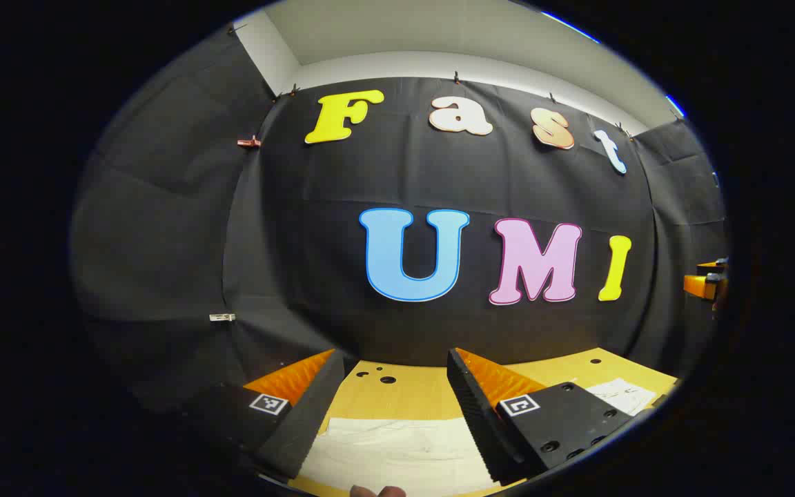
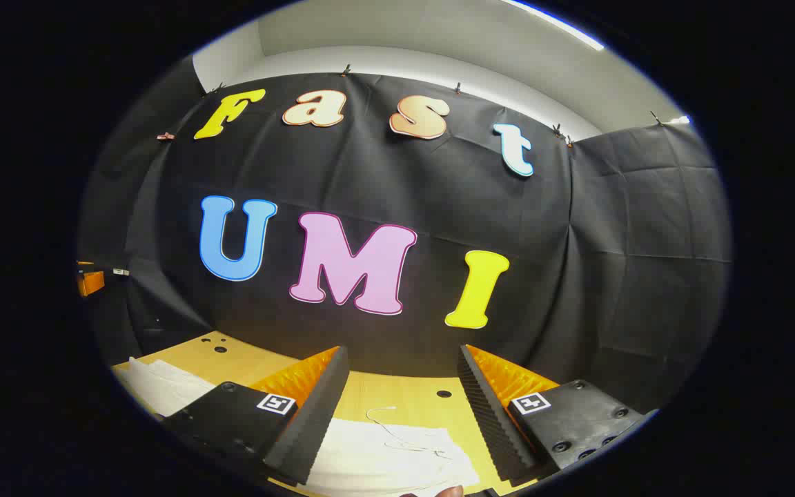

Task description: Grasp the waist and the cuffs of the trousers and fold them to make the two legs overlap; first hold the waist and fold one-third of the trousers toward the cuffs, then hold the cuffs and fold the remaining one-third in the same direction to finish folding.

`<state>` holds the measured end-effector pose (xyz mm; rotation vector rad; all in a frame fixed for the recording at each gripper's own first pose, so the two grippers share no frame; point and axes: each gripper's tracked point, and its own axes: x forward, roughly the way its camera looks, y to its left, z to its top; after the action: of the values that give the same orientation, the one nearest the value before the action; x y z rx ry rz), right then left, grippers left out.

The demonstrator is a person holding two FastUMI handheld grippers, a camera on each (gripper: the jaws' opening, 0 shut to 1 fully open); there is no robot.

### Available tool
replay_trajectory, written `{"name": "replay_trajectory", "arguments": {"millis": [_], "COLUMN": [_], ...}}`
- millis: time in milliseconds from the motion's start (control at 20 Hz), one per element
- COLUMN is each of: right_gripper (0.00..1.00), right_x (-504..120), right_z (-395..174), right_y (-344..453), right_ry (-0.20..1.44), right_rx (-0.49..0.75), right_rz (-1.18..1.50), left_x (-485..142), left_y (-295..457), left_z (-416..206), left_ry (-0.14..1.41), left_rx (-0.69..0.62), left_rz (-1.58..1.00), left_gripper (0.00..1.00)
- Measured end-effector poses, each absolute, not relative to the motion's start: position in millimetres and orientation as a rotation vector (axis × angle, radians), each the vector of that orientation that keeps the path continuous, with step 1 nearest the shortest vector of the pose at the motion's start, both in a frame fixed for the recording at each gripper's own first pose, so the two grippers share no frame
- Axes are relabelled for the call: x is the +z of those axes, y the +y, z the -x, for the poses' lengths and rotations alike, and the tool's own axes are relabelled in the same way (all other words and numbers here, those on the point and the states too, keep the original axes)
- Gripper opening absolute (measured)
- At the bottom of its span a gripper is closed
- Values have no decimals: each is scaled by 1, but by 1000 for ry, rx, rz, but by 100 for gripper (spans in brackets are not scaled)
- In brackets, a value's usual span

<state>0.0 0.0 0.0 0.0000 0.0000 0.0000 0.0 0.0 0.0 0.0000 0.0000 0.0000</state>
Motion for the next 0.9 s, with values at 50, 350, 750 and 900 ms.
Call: {"name": "replay_trajectory", "arguments": {"millis": [50,350,750,900], "right_gripper": [97,97,98,97], "right_x": [0,-5,-18,-32], "right_z": [0,6,19,24], "right_y": [1,3,-1,-13], "right_ry": [-1,14,35,53], "right_rx": [4,13,26,36], "right_rz": [7,4,94,214], "left_x": [0,-5,-24,-36], "left_y": [-1,-6,-5,5], "left_z": [0,3,13,14], "left_ry": [-1,13,57,80], "left_rx": [-3,-19,-87,-98], "left_rz": [-5,-27,-92,-180], "left_gripper": [95,95,95,95]}}
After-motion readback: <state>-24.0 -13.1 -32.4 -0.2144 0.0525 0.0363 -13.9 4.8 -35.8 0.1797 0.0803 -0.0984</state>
